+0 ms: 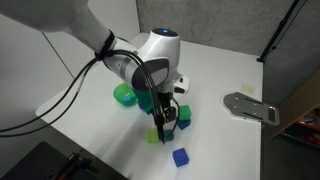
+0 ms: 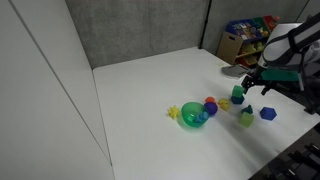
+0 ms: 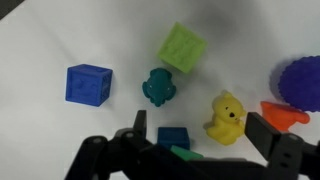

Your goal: Put the blue toy in the green bowl.

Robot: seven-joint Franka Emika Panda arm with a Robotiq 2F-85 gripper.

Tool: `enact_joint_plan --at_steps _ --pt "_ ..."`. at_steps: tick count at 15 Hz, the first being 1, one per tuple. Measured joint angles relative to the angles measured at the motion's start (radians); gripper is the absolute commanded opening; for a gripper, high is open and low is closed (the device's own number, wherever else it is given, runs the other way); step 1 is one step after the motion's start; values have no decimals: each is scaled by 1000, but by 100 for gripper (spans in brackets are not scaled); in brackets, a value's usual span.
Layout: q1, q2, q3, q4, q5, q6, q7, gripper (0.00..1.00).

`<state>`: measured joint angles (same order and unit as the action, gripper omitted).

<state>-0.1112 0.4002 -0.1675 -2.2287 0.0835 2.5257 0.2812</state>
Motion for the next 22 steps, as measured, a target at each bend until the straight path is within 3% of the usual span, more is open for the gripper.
enact_joint_plan --at_steps 12,20,21,22 --pt "-7 63 -20 8 16 51 25 100" --pt "-6 237 -52 48 16 141 82 100" --pt "-5 260 -51 58 16 155 84 94" --pt "-2 280 -51 68 17 165 86 75"
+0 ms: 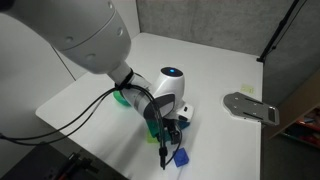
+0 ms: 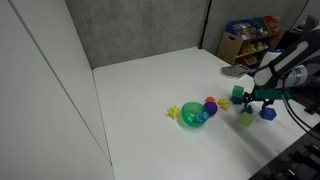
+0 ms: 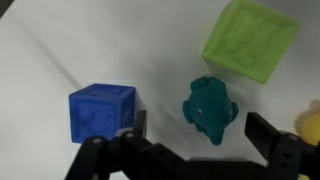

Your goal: Put the blue toy in the green bowl.

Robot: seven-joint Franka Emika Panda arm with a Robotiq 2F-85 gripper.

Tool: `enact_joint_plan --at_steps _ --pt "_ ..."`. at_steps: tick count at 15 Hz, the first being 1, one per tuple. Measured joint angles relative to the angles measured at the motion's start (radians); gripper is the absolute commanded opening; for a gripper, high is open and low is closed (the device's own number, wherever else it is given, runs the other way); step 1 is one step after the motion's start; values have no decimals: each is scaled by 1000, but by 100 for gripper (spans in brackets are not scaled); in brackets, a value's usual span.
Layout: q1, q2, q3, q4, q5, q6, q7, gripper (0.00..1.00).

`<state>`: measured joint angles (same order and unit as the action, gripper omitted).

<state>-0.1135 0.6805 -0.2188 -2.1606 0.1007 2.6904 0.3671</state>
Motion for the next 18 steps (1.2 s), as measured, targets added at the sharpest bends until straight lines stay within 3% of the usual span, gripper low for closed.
enact_joint_plan --at_steps 6,9,11,18 --pt "19 68 1 59 7 5 3 25" --pt "33 53 1 65 7 3 3 7" --pt "47 22 3 64 7 2 3 4" --pt "142 -147 33 38 7 -51 3 6"
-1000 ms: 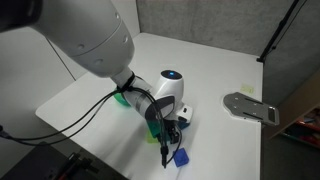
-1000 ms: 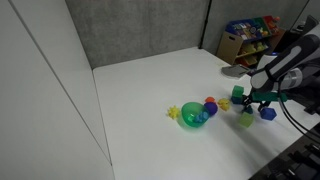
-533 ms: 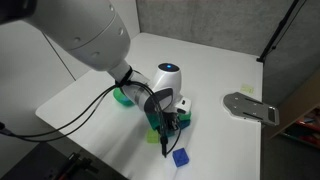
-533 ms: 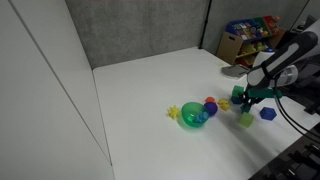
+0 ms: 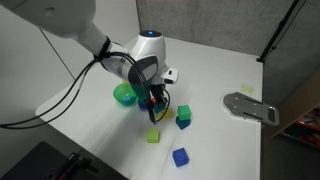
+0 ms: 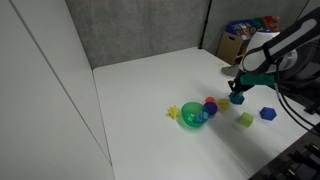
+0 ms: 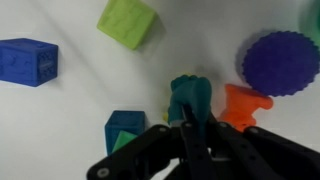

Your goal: Put the blue toy in the green bowl.

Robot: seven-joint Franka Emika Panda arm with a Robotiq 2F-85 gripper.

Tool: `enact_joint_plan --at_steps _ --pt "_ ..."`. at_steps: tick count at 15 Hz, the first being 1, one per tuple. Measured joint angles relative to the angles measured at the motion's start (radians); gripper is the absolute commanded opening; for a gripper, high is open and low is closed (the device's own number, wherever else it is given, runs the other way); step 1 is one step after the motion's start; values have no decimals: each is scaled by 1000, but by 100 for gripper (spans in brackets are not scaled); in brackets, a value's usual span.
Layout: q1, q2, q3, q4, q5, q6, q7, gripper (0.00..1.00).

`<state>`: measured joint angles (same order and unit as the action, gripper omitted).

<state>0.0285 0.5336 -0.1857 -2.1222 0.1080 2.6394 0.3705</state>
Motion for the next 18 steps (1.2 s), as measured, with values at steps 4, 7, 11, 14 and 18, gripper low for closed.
enact_joint_plan --at_steps 4,7,11,14,18 --pt "51 -68 40 -6 -1 -21 0 6" --pt "73 -104 87 -10 -1 -25 0 6" --pt "76 -130 171 -9 18 -38 -21 5" --pt "78 -130 220 -8 28 -45 -32 5" --pt "97 -97 244 5 28 -45 -33 5"
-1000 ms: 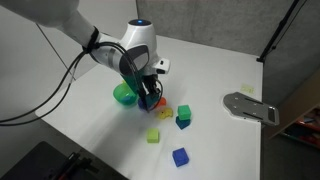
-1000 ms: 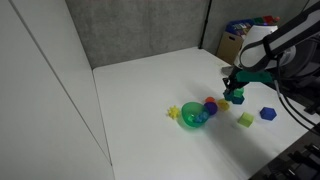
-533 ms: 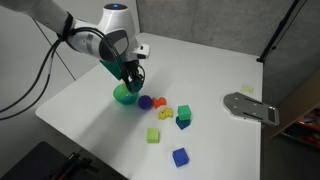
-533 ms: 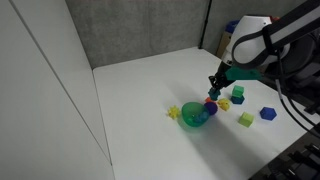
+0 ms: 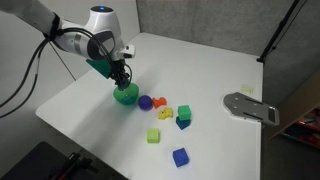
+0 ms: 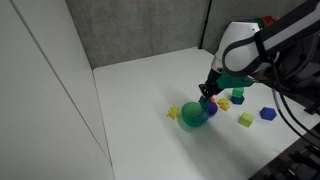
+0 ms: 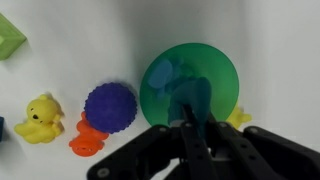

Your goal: Put the blue toy in the green bowl.

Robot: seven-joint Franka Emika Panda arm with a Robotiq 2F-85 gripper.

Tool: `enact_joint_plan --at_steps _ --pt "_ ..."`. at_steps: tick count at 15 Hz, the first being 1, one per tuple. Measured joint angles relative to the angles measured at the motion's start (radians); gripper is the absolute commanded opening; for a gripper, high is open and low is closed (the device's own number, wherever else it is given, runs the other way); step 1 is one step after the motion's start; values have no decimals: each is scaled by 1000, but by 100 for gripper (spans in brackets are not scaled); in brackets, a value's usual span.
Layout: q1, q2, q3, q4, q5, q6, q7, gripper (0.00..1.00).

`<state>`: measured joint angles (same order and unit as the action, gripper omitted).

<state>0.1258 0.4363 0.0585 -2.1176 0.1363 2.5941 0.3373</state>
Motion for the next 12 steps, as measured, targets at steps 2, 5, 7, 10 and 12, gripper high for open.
enact_joint_plan --at_steps 2,5,7,10,12 --pt "12 32 2 17 0 0 0 22" --pt "26 83 3 51 0 0 0 50" --pt "31 110 3 71 0 0 0 66" --pt "33 128 1 90 0 -6 0 89" --pt "30 129 -3 98 0 -13 0 100"
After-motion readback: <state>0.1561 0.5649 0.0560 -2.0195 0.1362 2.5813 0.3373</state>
